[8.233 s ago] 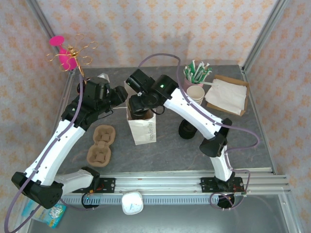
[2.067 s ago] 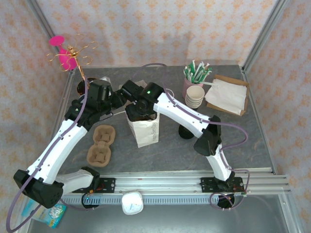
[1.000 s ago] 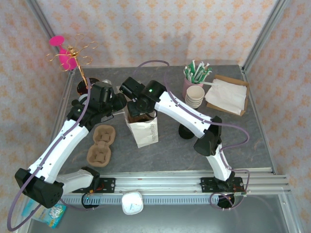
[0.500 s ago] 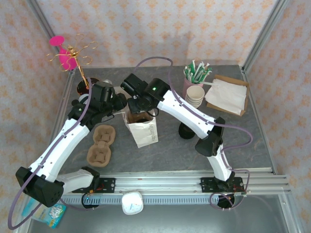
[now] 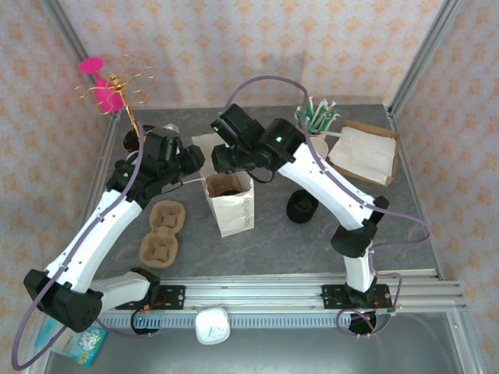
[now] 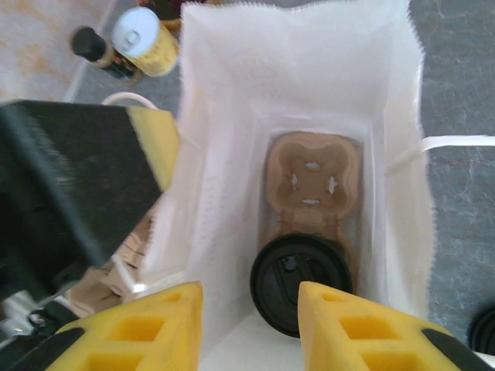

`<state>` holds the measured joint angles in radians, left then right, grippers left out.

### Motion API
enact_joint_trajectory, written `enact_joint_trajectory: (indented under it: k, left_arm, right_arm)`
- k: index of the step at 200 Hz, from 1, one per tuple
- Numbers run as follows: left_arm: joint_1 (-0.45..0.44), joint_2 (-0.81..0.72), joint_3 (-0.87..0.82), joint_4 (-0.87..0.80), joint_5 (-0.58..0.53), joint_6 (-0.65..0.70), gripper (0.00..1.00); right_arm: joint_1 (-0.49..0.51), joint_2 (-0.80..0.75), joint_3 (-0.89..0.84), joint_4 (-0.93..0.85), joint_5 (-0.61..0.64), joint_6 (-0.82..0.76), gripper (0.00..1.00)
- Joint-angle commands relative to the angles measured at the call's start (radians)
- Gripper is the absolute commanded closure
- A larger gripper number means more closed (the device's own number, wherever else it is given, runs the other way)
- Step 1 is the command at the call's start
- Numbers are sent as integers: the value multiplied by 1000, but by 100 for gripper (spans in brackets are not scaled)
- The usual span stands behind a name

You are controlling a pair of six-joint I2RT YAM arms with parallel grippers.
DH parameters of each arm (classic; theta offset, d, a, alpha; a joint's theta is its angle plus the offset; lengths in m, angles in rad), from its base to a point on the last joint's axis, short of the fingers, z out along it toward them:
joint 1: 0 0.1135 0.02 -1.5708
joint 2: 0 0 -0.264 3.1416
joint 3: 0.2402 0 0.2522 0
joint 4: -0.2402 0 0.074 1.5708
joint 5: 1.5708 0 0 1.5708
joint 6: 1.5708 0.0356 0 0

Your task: Pack the takeout coffee

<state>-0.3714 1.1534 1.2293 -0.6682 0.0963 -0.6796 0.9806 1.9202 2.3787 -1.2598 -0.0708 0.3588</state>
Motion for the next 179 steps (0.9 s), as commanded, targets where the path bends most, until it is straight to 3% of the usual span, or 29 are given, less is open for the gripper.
enact_joint_trajectory:
  k: [1, 32, 65, 97, 142, 179]
  left_arm:
    - [-4, -31, 53, -10, -4, 13, 52]
    - [-1, -44, 95, -28, -16, 31, 49]
    - [1, -61, 132, -8, -7, 65, 48]
    - [0, -64, 142, 43, 4, 122, 48]
    - [-2, -34, 114, 168, 92, 144, 48]
    - [-17, 5, 115, 198, 111, 158, 48]
  right_arm:
    - [-28, -76, 8, 50, -25, 7, 62]
    - [-129, -160, -57, 95, 0, 3, 61]
    - [-337, -260, -251, 177, 48, -28, 57]
    - [-511, -259, -375, 209, 116, -65, 54]
    - [-675, -229, -463, 256, 107, -98, 53]
    - [-723, -183, -483, 284, 73, -115, 53]
